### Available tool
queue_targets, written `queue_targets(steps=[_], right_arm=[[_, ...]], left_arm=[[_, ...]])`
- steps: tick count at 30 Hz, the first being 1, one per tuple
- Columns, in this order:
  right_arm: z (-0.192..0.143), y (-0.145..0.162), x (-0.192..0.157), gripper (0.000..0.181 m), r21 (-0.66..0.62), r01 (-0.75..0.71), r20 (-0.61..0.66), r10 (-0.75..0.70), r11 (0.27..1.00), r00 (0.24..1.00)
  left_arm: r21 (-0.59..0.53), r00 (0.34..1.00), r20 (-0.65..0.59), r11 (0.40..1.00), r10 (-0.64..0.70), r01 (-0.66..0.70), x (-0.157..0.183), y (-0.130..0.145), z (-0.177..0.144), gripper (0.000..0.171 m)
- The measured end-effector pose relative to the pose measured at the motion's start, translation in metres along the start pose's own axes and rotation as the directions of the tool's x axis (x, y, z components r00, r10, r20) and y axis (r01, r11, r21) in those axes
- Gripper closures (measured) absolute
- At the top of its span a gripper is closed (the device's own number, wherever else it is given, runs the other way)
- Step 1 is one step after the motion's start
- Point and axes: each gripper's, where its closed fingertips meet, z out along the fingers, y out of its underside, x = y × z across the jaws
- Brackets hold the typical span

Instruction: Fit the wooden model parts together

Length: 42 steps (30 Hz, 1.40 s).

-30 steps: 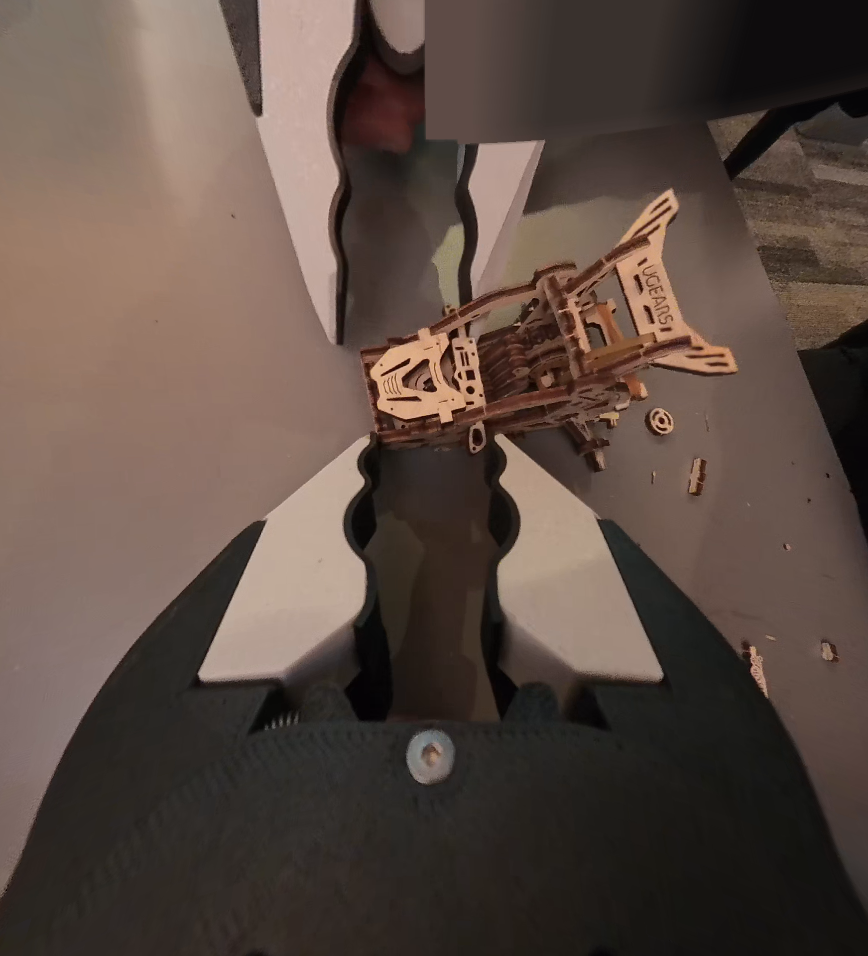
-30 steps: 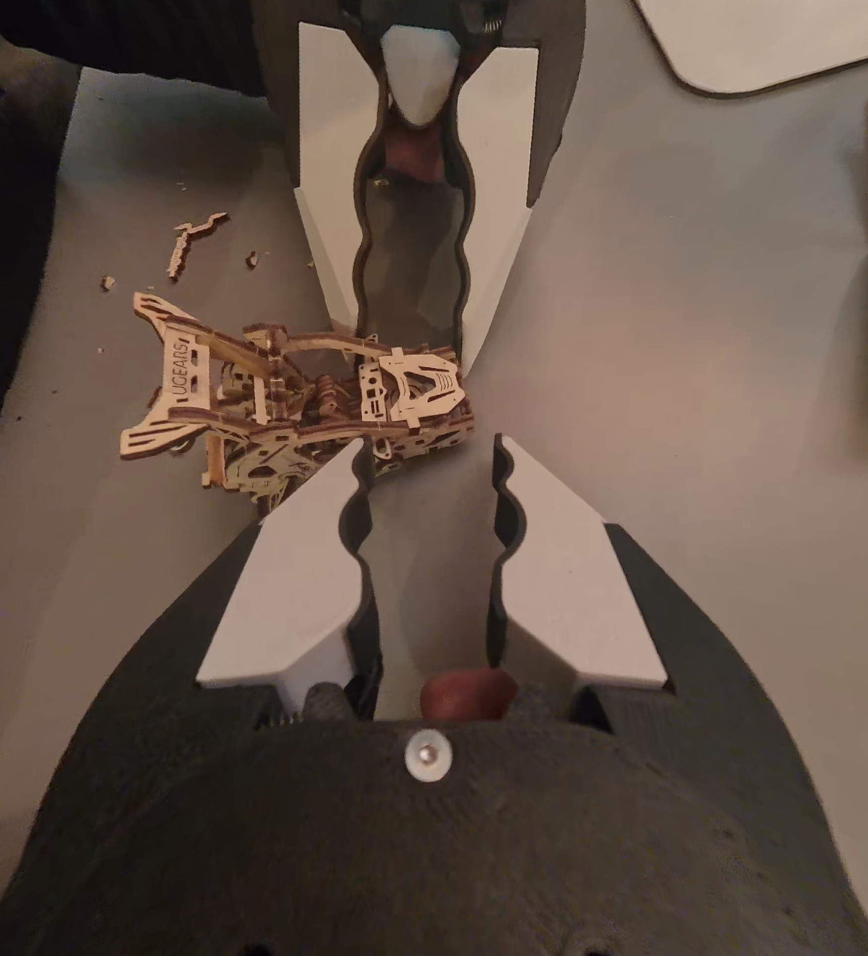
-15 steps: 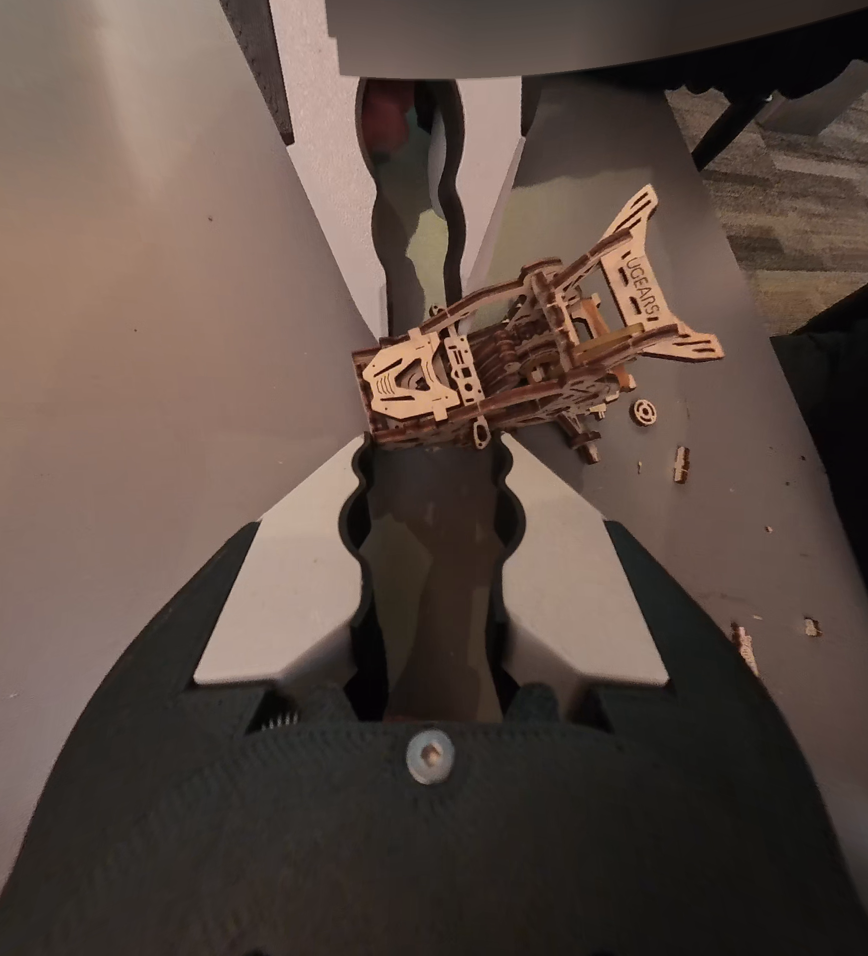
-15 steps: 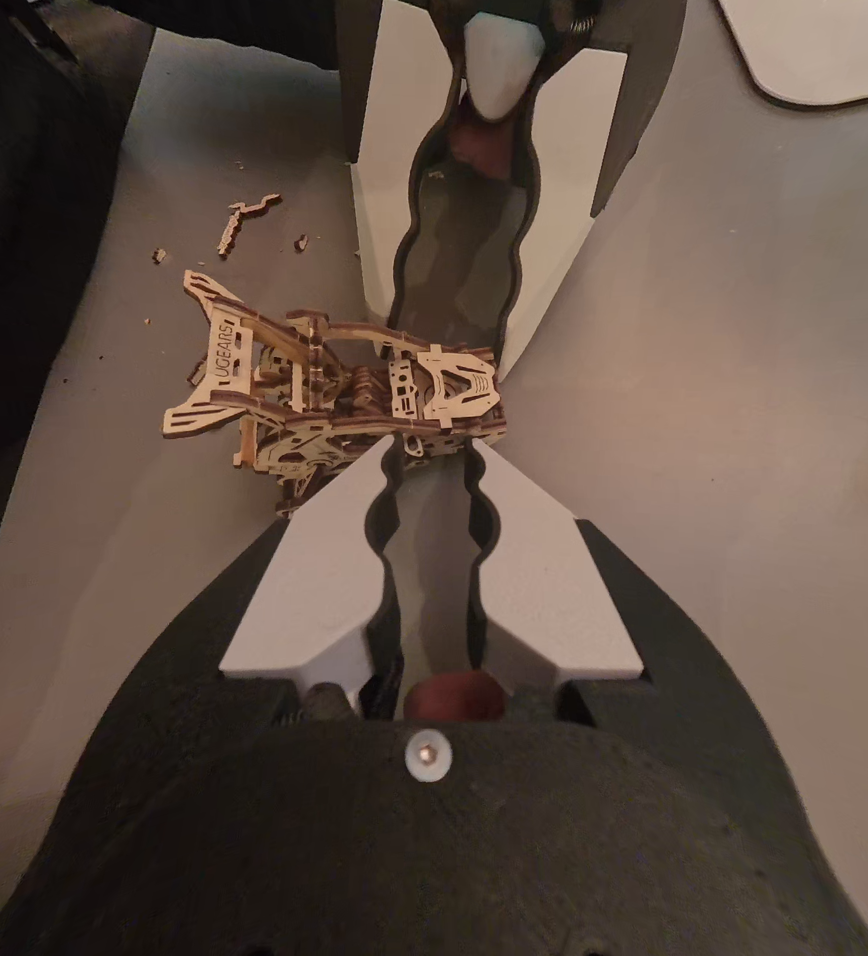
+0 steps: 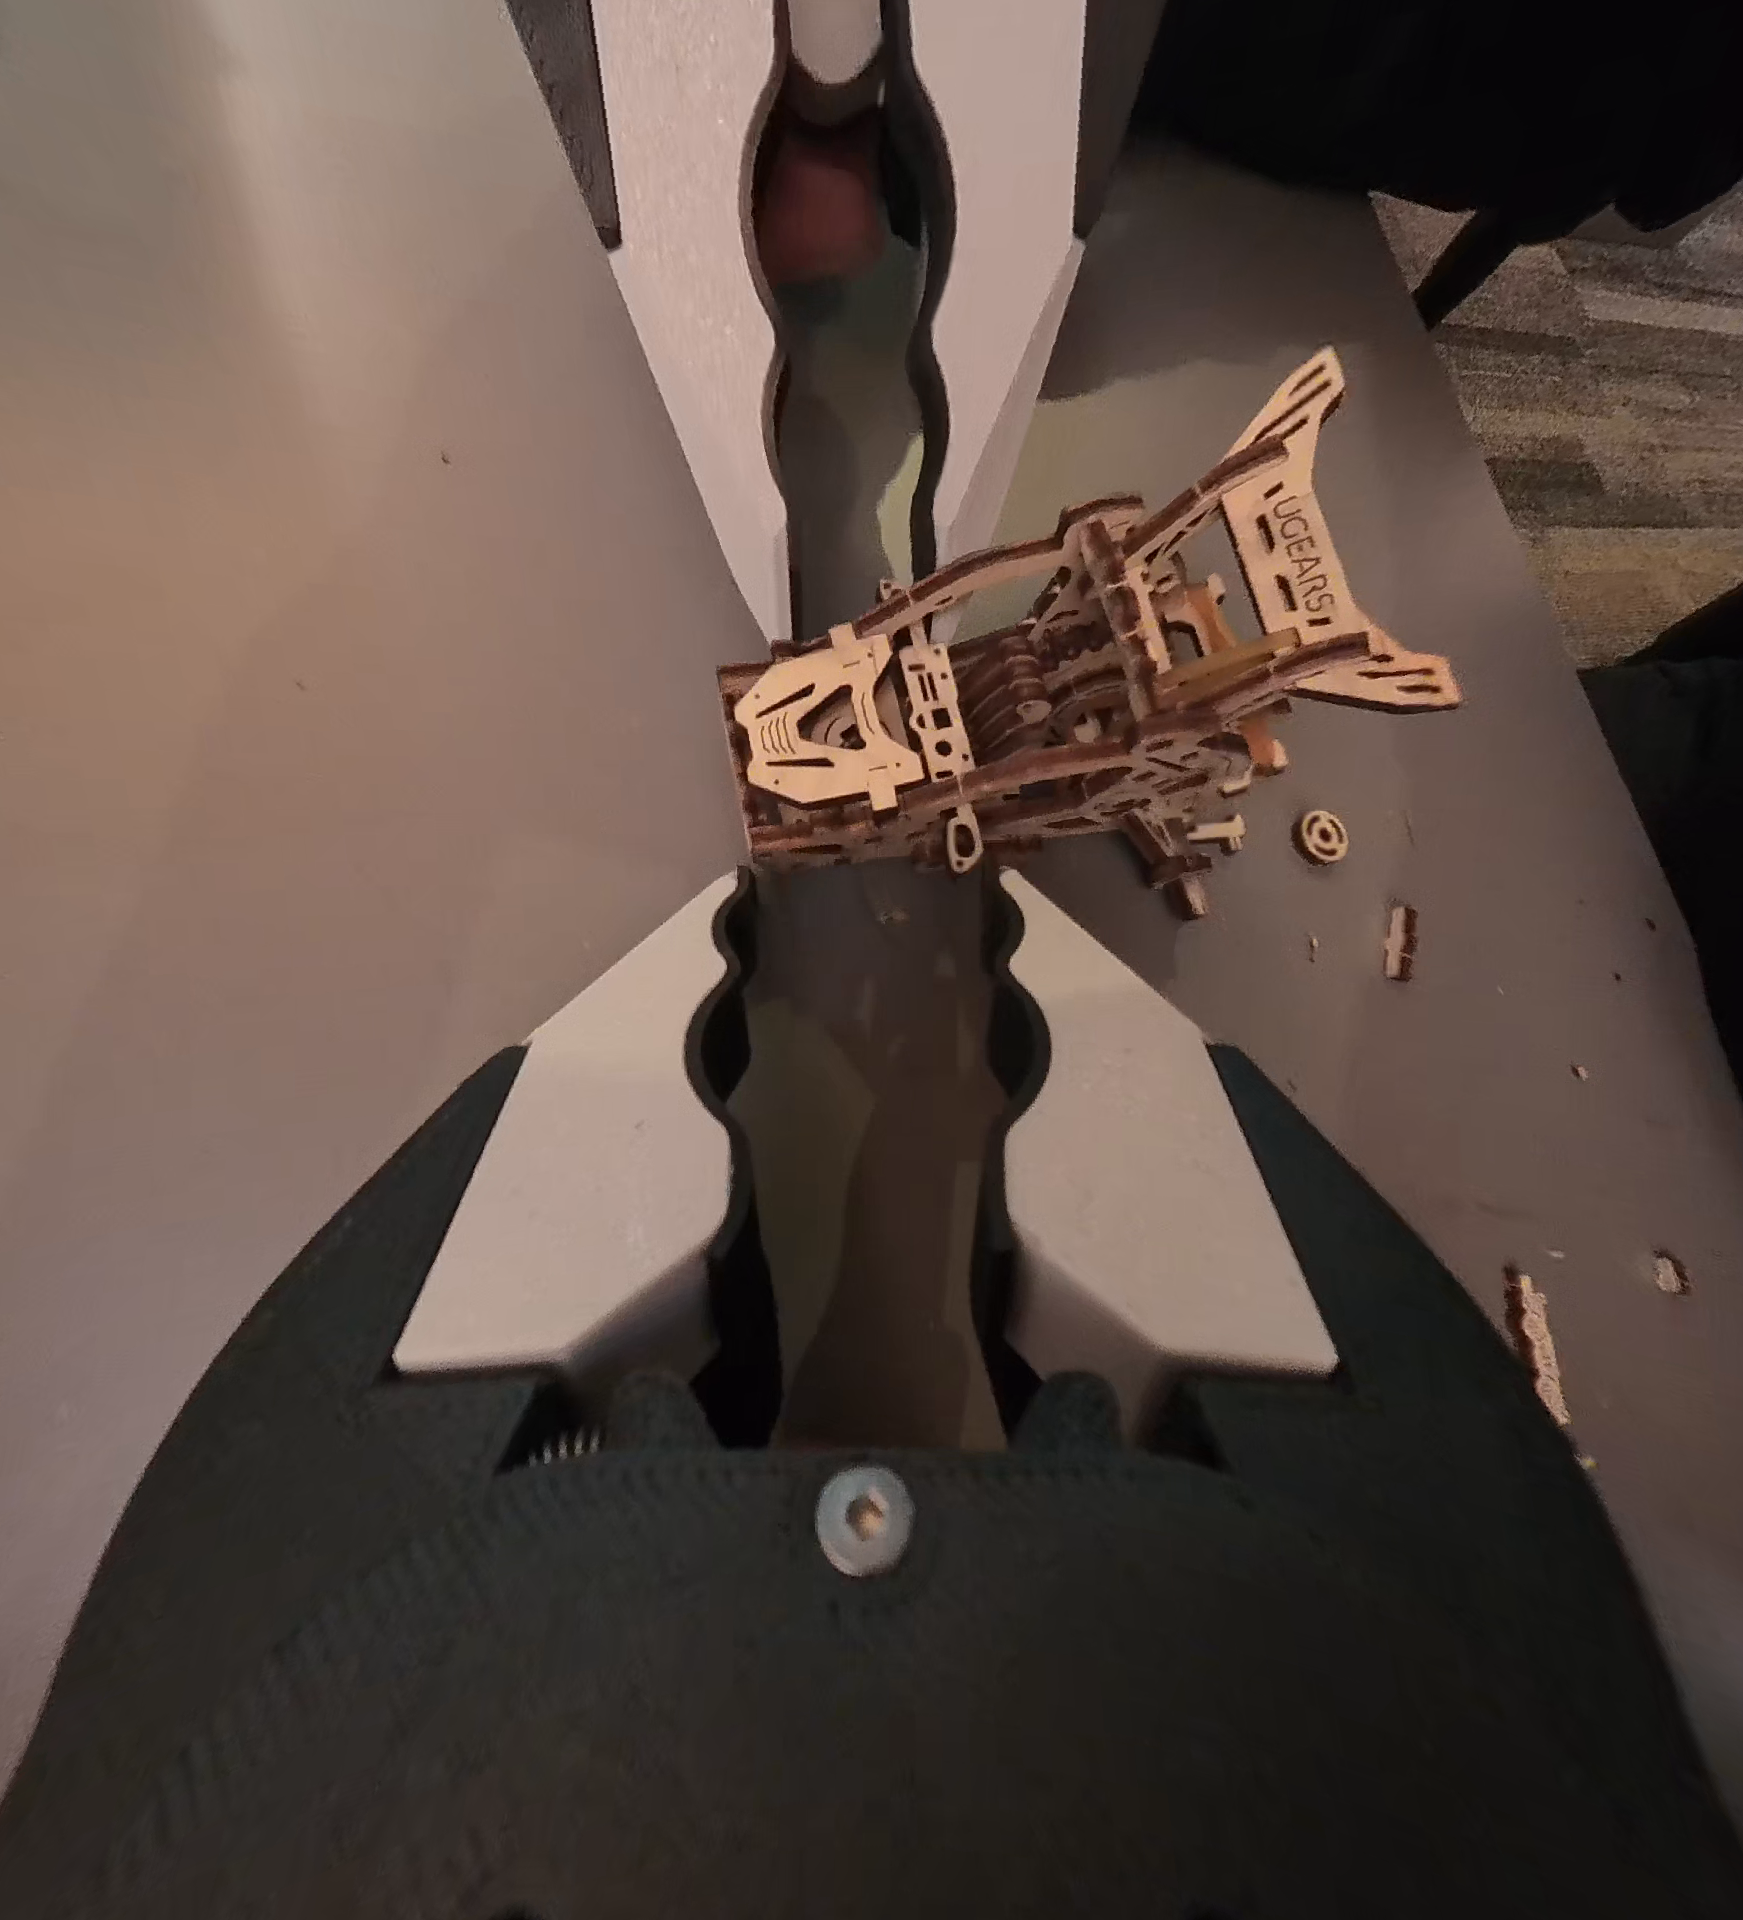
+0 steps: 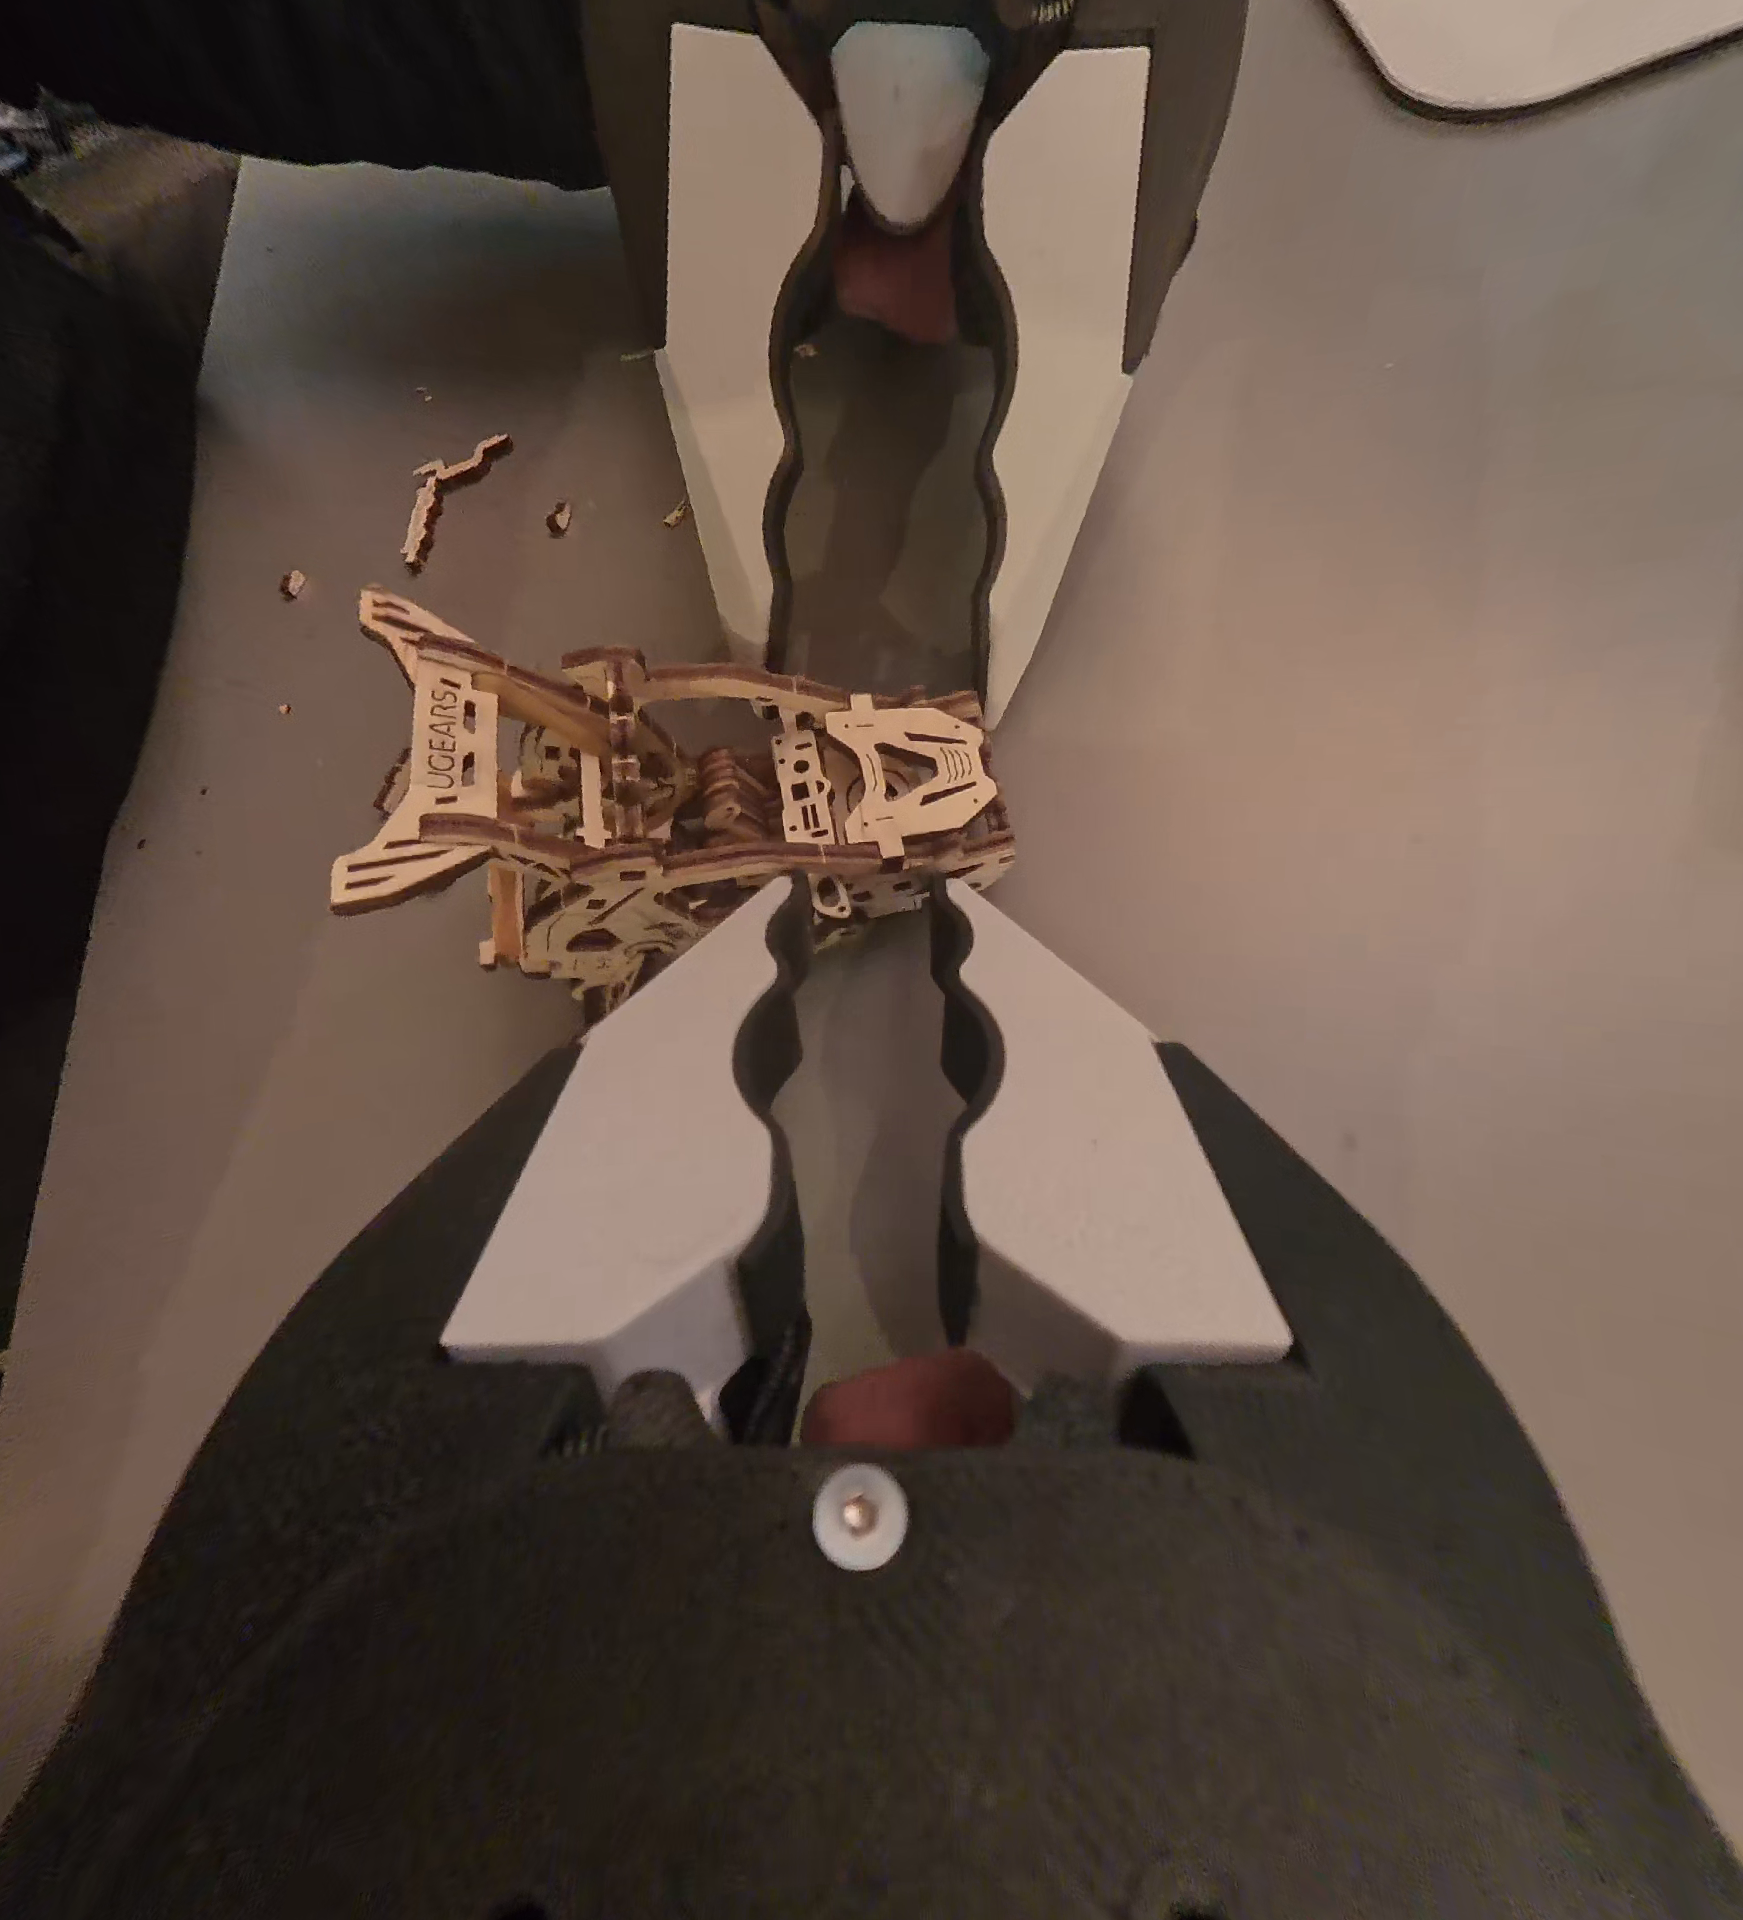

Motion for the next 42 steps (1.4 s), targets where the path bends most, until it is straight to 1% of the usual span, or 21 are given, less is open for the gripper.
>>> queue_targets(steps=[3,4,8,15,27,32,38,42], right_arm=[[0.000,0.001,0.000,0.162,-0.003,-0.002,-0.003,0.002,1.000,1.000],[0.000,0.001,-0.001,0.167,-0.002,0.000,0.004,0.000,1.000,1.000],[-0.001,0.000,0.000,0.169,0.004,-0.014,0.006,0.014,1.000,1.000],[-0.001,0.000,0.000,0.169,0.005,-0.027,0.009,0.027,1.000,1.000],[-0.001,0.000,0.000,0.169,0.005,-0.035,0.014,0.034,0.999,0.999],[-0.002,-0.001,0.000,0.169,0.006,-0.007,0.001,0.007,1.000,1.000],[-0.004,0.000,-0.001,0.169,-0.009,0.027,-0.013,-0.027,1.000,1.000],[-0.005,0.001,-0.001,0.169,-0.016,0.074,-0.024,-0.074,0.997,0.997]], left_arm=[[0.001,1.000,-0.001,1.000,0.005,-0.005,-0.001,-0.003,0.003,0.127],[-0.001,1.000,0.000,1.000,0.009,-0.009,-0.002,-0.005,0.004,0.125],[-0.010,0.999,-0.005,0.999,0.035,-0.035,-0.002,-0.008,0.008,0.127],[-0.003,0.999,0.008,0.999,0.033,-0.033,-0.002,-0.007,0.008,0.129],[0.000,1.000,-0.010,1.000,0.010,-0.010,-0.002,-0.008,0.008,0.132],[-0.006,0.999,-0.005,0.999,0.034,-0.034,-0.002,-0.007,0.008,0.131],[-0.004,0.999,-0.031,1.000,0.023,-0.023,-0.002,-0.010,0.010,0.131],[-0.006,0.999,-0.035,1.000,0.027,-0.028,-0.002,-0.010,0.011,0.130]])
